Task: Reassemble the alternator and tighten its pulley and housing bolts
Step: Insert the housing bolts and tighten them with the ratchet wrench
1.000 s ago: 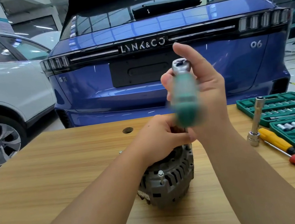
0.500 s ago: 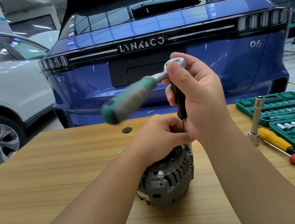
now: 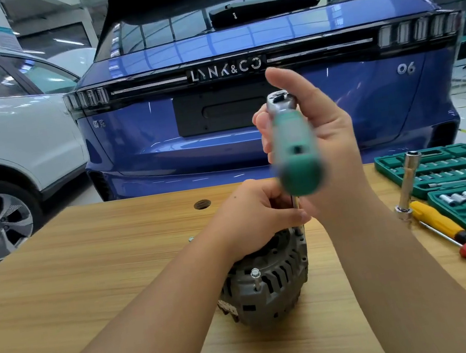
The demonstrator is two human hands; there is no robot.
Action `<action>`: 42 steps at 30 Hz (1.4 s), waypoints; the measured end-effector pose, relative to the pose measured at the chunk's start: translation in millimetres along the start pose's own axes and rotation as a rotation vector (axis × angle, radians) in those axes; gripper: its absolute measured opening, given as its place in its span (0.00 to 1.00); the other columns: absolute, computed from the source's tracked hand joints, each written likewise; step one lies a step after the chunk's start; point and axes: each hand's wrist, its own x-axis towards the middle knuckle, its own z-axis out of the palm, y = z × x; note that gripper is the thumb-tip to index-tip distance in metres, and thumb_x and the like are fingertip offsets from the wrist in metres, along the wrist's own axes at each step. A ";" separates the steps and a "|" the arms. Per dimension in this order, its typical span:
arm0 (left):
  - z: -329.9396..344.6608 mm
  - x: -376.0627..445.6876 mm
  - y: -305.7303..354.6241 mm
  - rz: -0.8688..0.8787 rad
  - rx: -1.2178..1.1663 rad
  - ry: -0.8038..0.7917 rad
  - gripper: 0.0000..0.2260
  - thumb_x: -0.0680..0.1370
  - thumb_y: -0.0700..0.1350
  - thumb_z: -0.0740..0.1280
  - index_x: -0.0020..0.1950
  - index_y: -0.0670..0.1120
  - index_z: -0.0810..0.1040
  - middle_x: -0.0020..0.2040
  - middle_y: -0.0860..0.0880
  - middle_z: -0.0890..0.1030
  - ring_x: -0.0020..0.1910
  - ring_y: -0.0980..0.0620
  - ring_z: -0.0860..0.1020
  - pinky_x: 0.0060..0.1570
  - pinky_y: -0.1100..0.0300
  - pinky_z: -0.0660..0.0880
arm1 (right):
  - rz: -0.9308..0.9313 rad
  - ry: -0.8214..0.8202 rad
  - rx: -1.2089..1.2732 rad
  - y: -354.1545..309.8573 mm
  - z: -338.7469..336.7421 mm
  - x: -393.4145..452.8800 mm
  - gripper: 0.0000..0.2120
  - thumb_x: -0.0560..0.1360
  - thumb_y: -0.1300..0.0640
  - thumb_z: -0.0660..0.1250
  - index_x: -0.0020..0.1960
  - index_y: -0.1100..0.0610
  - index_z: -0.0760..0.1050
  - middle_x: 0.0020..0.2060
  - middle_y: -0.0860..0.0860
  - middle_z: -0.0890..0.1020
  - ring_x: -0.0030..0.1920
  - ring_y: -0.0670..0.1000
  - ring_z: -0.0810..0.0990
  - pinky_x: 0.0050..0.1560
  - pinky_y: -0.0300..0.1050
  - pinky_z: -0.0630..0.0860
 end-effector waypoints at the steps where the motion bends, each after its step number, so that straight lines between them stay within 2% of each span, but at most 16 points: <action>1: 0.2 0.4 -0.5 0.000 0.002 0.001 0.05 0.75 0.51 0.76 0.50 0.57 0.84 0.43 0.59 0.85 0.42 0.62 0.81 0.45 0.59 0.73 | 0.005 0.004 0.005 -0.1 -0.5 -0.2 0.19 0.74 0.65 0.68 0.56 0.43 0.81 0.40 0.54 0.77 0.40 0.52 0.73 0.40 0.45 0.73; 4: 0.7 1.7 -2.1 -0.002 -0.007 -0.005 0.04 0.75 0.52 0.77 0.45 0.57 0.83 0.41 0.57 0.85 0.39 0.59 0.81 0.46 0.55 0.78 | 0.070 0.039 0.055 -3.9 -3.0 1.1 0.20 0.74 0.65 0.61 0.54 0.44 0.82 0.39 0.56 0.77 0.38 0.53 0.72 0.38 0.45 0.72; 8: 1.5 1.7 -4.0 -0.023 -0.003 -0.012 0.07 0.73 0.56 0.77 0.48 0.61 0.81 0.43 0.59 0.84 0.42 0.60 0.82 0.49 0.53 0.81 | 0.232 -0.013 0.308 -9.8 -8.1 3.7 0.19 0.78 0.62 0.53 0.62 0.55 0.78 0.40 0.58 0.79 0.35 0.52 0.77 0.34 0.41 0.76; 11: 3.1 3.6 -4.1 -0.032 -0.045 -0.004 0.06 0.73 0.51 0.78 0.47 0.53 0.84 0.43 0.53 0.86 0.45 0.52 0.84 0.51 0.45 0.81 | 0.200 -0.041 0.236 -8.5 -6.9 2.0 0.18 0.75 0.54 0.61 0.63 0.56 0.75 0.42 0.56 0.79 0.36 0.51 0.77 0.36 0.41 0.76; 12: 2.8 4.2 -4.3 -0.021 -0.045 0.009 0.06 0.73 0.50 0.79 0.46 0.52 0.84 0.43 0.52 0.86 0.45 0.50 0.84 0.50 0.47 0.80 | 0.187 0.001 0.177 -7.6 -4.8 1.4 0.18 0.75 0.53 0.65 0.63 0.55 0.75 0.41 0.54 0.80 0.36 0.50 0.76 0.37 0.41 0.75; 14: 1.1 3.5 -2.9 -0.012 0.017 0.004 0.06 0.74 0.53 0.77 0.46 0.54 0.84 0.41 0.55 0.85 0.41 0.56 0.83 0.45 0.54 0.78 | 0.143 0.125 0.044 -5.1 -1.2 1.6 0.19 0.74 0.52 0.71 0.62 0.57 0.74 0.36 0.50 0.79 0.34 0.49 0.73 0.34 0.41 0.72; 17: 0.0 1.3 0.4 -0.010 0.052 -0.019 0.05 0.75 0.56 0.75 0.44 0.56 0.83 0.41 0.58 0.85 0.40 0.59 0.82 0.42 0.58 0.77 | 0.082 0.278 -0.142 -3.8 -0.9 3.6 0.13 0.72 0.52 0.76 0.46 0.61 0.78 0.29 0.49 0.71 0.29 0.50 0.65 0.28 0.42 0.66; 19: -0.6 0.9 2.3 -0.020 0.041 -0.023 0.05 0.75 0.55 0.76 0.44 0.56 0.83 0.41 0.56 0.85 0.41 0.58 0.82 0.45 0.55 0.80 | 0.129 0.253 -0.149 -4.2 -4.1 4.3 0.13 0.74 0.54 0.75 0.45 0.63 0.77 0.29 0.49 0.71 0.29 0.50 0.66 0.28 0.41 0.67; 21: -1.0 0.6 3.0 -0.027 0.033 -0.024 0.05 0.75 0.54 0.76 0.46 0.55 0.84 0.42 0.55 0.85 0.43 0.56 0.82 0.49 0.52 0.80 | 0.178 0.144 -0.058 -5.2 -4.9 3.1 0.09 0.75 0.58 0.74 0.53 0.58 0.78 0.31 0.46 0.75 0.31 0.46 0.70 0.32 0.38 0.70; 22: -1.4 0.4 2.8 -0.028 0.027 -0.024 0.05 0.76 0.54 0.76 0.47 0.55 0.84 0.42 0.54 0.85 0.43 0.55 0.83 0.50 0.51 0.80 | 0.175 0.091 -0.020 -4.4 -4.5 2.4 0.12 0.74 0.59 0.73 0.56 0.54 0.78 0.33 0.46 0.77 0.32 0.46 0.71 0.34 0.38 0.71; 25: -0.4 -0.7 4.2 -0.030 0.024 -0.018 0.04 0.77 0.52 0.75 0.49 0.53 0.85 0.43 0.54 0.86 0.43 0.53 0.83 0.51 0.50 0.80 | 0.047 0.066 -0.017 2.0 -1.6 1.6 0.16 0.74 0.65 0.70 0.58 0.49 0.76 0.38 0.48 0.79 0.35 0.47 0.74 0.38 0.39 0.73; 30: -0.2 -0.7 5.5 -0.044 0.040 -0.019 0.05 0.77 0.53 0.74 0.51 0.55 0.85 0.46 0.56 0.86 0.47 0.55 0.84 0.54 0.48 0.81 | -0.113 0.051 -0.121 9.3 -2.5 -0.8 0.19 0.77 0.64 0.69 0.59 0.40 0.78 0.42 0.52 0.78 0.38 0.46 0.75 0.44 0.37 0.76; 33: 0.2 -0.8 4.2 -0.039 0.031 -0.011 0.04 0.76 0.52 0.75 0.49 0.55 0.85 0.44 0.55 0.86 0.44 0.56 0.83 0.51 0.50 0.81 | -0.061 0.049 -0.034 9.0 -3.8 1.8 0.20 0.76 0.65 0.69 0.59 0.43 0.78 0.38 0.51 0.78 0.36 0.47 0.74 0.40 0.39 0.75; 37: 0.1 0.7 4.1 -0.050 0.055 0.007 0.05 0.76 0.54 0.75 0.46 0.55 0.84 0.42 0.55 0.85 0.41 0.56 0.82 0.46 0.54 0.80 | 0.160 -0.058 0.107 -1.0 -14.8 13.5 0.22 0.66 0.52 0.68 0.60 0.47 0.75 0.37 0.49 0.83 0.31 0.51 0.76 0.36 0.46 0.71; 40: 0.6 0.0 3.0 -0.046 0.034 0.008 0.04 0.76 0.54 0.76 0.46 0.56 0.84 0.40 0.57 0.85 0.39 0.59 0.82 0.45 0.55 0.78 | 0.178 0.000 0.159 0.2 -11.3 10.6 0.11 0.79 0.53 0.62 0.60 0.50 0.77 0.40 0.53 0.83 0.34 0.53 0.76 0.35 0.43 0.73; 42: 0.6 -0.9 2.4 -0.043 0.005 0.013 0.04 0.75 0.53 0.77 0.46 0.56 0.84 0.40 0.57 0.85 0.40 0.59 0.82 0.46 0.54 0.79 | 0.205 0.072 0.160 1.1 -6.4 8.7 0.08 0.81 0.56 0.64 0.58 0.51 0.78 0.41 0.54 0.82 0.34 0.50 0.78 0.33 0.40 0.74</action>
